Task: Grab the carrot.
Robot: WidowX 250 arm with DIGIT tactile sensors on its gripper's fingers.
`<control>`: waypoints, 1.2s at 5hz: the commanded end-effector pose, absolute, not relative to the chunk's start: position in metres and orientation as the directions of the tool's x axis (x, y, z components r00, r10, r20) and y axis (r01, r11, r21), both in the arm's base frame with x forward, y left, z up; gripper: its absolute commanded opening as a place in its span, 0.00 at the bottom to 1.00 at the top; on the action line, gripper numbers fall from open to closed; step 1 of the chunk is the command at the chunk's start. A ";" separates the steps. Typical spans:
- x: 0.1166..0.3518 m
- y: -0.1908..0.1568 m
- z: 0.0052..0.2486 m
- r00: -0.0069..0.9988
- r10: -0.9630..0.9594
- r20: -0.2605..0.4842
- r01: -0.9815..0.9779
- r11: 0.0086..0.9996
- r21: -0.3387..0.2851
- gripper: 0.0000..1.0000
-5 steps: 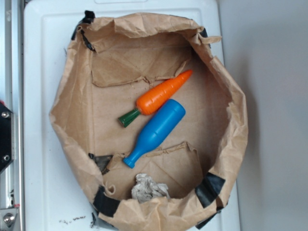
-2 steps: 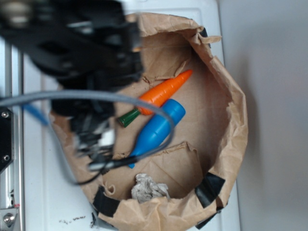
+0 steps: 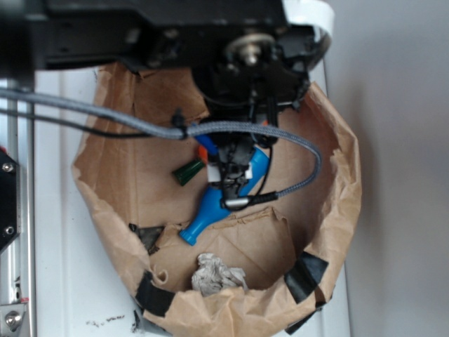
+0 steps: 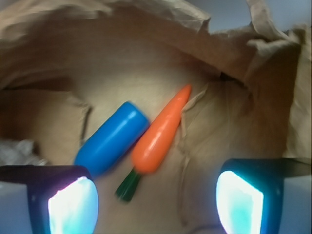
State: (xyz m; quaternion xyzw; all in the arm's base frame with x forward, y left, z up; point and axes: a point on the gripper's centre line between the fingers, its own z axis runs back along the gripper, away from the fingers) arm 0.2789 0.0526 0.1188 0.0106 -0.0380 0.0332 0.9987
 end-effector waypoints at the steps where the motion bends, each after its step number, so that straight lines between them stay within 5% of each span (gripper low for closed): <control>1: 0.295 0.033 0.083 0.995 -0.058 0.081 0.052 0.996 0.067 1.00; 2: 0.294 0.026 0.062 0.997 -0.076 0.015 0.075 0.996 0.048 1.00; 4: 0.283 0.026 0.030 0.995 -0.094 -0.022 0.096 0.989 0.114 1.00; 5: 0.276 0.024 0.021 0.995 -0.099 -0.016 0.100 0.984 0.150 0.78; 6: 0.274 0.024 0.037 0.998 -0.068 -0.003 0.067 0.991 0.114 0.00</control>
